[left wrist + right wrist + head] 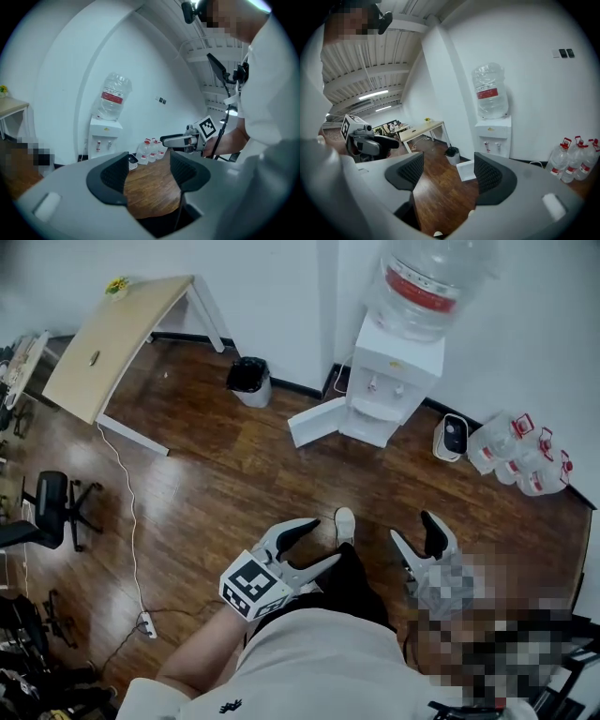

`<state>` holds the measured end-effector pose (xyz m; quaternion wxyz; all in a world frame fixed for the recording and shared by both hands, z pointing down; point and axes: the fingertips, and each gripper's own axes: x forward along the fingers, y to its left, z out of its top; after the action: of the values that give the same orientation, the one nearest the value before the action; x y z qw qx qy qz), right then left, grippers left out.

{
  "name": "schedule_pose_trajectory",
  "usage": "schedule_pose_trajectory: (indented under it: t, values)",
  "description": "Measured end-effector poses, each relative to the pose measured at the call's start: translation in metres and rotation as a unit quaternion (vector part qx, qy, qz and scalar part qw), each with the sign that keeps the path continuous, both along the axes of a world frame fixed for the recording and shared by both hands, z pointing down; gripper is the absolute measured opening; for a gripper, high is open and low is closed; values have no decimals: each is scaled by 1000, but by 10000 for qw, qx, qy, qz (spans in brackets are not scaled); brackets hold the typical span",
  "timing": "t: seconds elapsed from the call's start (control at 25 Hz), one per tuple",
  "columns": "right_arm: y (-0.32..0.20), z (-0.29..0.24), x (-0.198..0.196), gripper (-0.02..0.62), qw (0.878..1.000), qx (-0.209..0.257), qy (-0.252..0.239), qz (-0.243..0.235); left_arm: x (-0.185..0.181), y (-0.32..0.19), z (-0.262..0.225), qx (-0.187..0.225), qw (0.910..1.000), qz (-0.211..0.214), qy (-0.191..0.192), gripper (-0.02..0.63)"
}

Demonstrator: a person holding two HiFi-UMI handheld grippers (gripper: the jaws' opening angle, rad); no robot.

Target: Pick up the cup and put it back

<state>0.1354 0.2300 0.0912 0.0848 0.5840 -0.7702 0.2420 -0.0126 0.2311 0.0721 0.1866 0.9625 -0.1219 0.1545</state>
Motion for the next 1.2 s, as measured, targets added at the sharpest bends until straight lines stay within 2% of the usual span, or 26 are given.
schedule_pose_trajectory:
  t: [0.2, 0.36, 0.64, 1.2]
  values:
    - [17, -25, -10, 341, 9999, 125, 50, 2, -27, 15, -20, 26, 9997, -157, 157, 262]
    - [13, -41, -22, 341, 9995, 275, 67, -107, -47, 14, -31, 73, 9985, -469, 263, 262]
    - [17, -60, -30, 341, 9991, 360, 110, -170, -51, 16, -43, 192, 9980, -521, 301, 262]
    - [25, -58, -45, 336, 9991, 277, 186, -261, -66, 29, -44, 230, 9980, -548, 227, 262]
